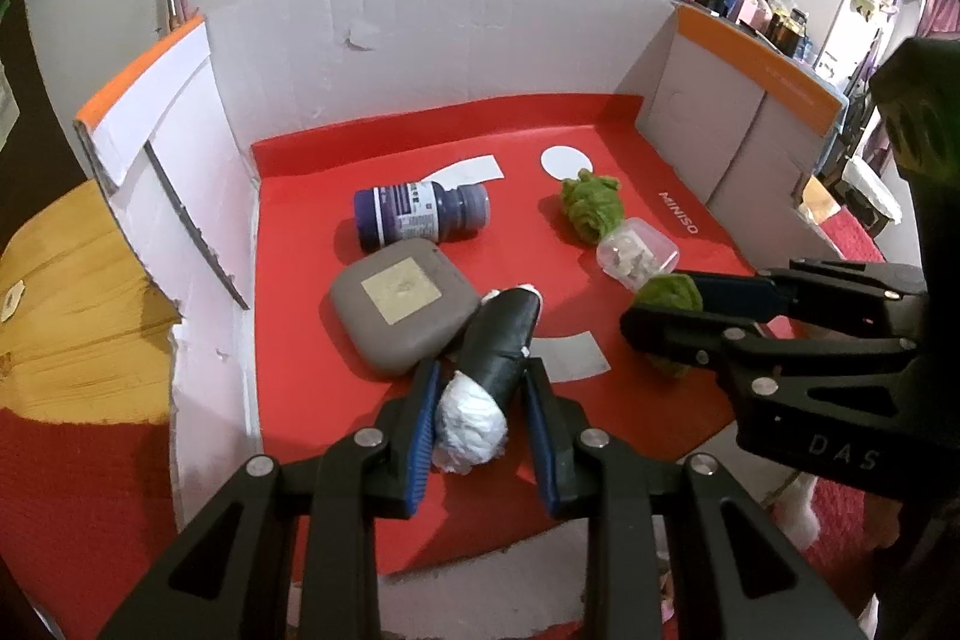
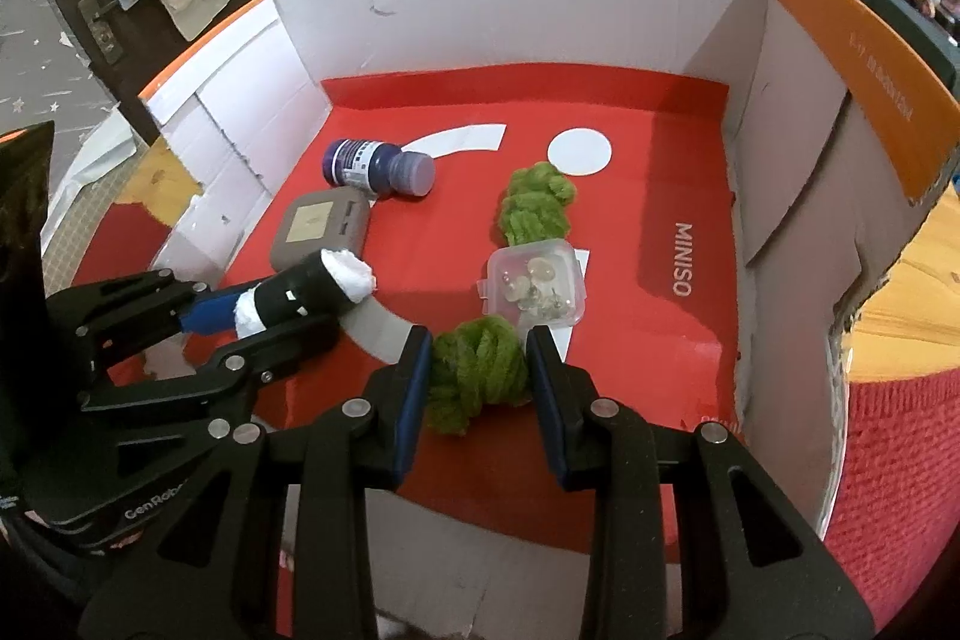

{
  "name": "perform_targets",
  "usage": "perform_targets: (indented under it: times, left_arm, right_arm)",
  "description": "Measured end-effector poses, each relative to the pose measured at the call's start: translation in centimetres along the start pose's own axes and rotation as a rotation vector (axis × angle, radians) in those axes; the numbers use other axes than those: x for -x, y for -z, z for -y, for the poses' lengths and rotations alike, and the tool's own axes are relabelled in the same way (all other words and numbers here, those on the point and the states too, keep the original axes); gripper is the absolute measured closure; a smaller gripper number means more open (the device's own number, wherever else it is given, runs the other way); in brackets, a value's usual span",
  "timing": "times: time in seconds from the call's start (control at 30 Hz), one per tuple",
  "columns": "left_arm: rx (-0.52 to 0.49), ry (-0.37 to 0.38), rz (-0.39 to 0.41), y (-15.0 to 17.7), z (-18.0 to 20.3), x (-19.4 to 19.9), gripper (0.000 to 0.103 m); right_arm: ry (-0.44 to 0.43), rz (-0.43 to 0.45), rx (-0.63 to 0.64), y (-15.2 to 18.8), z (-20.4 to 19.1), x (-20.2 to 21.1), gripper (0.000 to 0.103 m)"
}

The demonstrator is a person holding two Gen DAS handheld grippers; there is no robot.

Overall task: Organize objects
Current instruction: 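Lower the figure and green toy onto the box floor and open both grippers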

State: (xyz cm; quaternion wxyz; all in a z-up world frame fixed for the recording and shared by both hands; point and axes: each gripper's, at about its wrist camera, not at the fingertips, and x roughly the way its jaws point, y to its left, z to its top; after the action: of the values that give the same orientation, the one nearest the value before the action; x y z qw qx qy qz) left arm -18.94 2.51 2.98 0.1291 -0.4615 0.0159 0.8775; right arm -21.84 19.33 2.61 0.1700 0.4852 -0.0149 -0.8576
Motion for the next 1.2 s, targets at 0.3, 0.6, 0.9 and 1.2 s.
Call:
perform_targets:
  times: [0.3, 0.6, 0.9, 1.2]
  left_arm:
    - [0.011, 0.0, 0.013, 0.12, -0.07, 0.01, 0.075]
    - [0.011, 0.0, 0.013, 0.14, -0.06, 0.03, 0.075]
    - [0.012, 0.001, 0.014, 0.11, -0.09, 0.0, 0.075]
    - [0.01, -0.002, 0.017, 0.1, -0.15, -0.02, 0.074]
  right_arm:
    - [0.001, 0.018, -0.001, 0.2, -0.01, 0.04, 0.072]
    - [-0.007, 0.022, -0.006, 0.13, -0.07, 0.02, 0.072]
    - [-0.005, 0.028, -0.003, 0.28, -0.11, 0.27, 0.071]
    - [-0.008, 0.032, -0.008, 0.37, -0.02, 0.5, 0.07]
